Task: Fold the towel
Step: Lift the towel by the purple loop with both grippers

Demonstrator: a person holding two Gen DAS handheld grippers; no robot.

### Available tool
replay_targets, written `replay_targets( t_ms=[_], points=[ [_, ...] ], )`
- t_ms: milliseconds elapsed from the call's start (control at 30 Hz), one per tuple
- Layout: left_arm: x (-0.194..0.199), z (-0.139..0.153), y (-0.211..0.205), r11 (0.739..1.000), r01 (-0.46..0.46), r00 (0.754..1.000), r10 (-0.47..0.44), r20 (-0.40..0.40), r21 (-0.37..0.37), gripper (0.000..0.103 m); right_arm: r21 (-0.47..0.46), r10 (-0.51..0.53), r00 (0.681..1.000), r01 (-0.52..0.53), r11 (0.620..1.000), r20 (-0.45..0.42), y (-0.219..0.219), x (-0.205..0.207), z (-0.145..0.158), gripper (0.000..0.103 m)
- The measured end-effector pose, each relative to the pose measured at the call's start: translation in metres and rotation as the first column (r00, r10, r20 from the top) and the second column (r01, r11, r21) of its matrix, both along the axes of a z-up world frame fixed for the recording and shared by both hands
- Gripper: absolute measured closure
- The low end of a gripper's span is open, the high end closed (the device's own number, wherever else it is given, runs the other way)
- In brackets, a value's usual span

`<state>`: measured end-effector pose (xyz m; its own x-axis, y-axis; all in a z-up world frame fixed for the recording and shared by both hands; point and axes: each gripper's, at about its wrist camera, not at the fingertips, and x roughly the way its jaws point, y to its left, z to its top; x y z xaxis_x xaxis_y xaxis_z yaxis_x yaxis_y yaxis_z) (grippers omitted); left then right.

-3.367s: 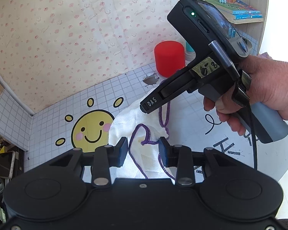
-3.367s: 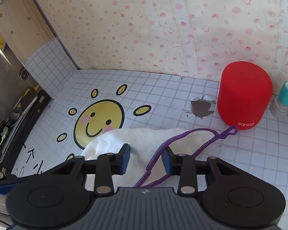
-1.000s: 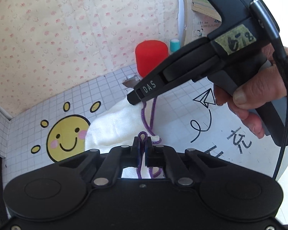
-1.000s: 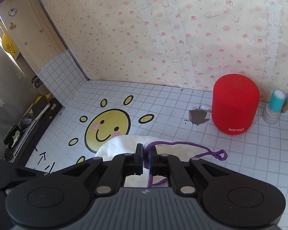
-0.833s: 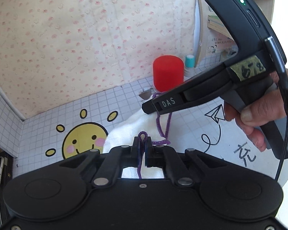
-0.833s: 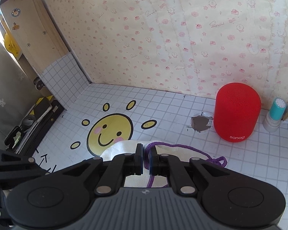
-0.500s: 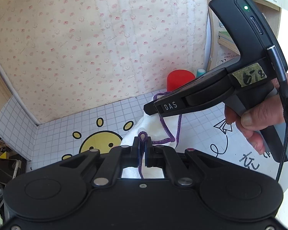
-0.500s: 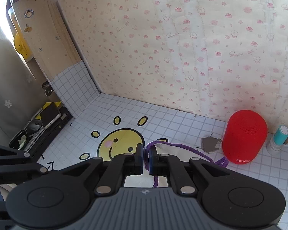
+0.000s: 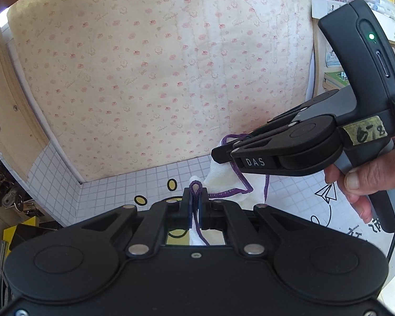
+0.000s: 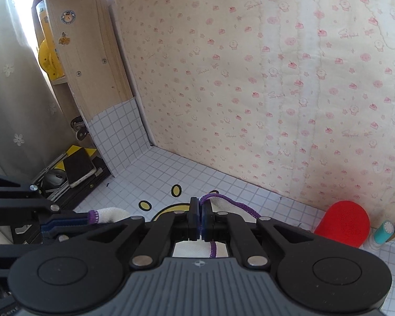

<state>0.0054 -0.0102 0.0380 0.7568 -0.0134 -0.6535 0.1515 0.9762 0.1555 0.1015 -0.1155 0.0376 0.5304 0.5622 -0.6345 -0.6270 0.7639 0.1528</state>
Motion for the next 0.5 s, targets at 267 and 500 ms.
replay_targets(
  t_ms=[267, 500],
  points=[
    [-0.005, 0.020, 0.036, 0.997, -0.080, 0.996, 0.079, 0.045, 0.009, 0.098, 0.050, 0.047, 0.997, -0.050, 0.998, 0.055, 0.031, 0.005, 0.029, 0.102],
    [-0.010, 0.035, 0.066, 0.991, -0.133, 0.989, 0.131, 0.074, 0.023, 0.098, 0.079, 0.098, 0.991, -0.106, 0.991, 0.094, 0.067, 0.006, 0.048, 0.102]
  ],
)
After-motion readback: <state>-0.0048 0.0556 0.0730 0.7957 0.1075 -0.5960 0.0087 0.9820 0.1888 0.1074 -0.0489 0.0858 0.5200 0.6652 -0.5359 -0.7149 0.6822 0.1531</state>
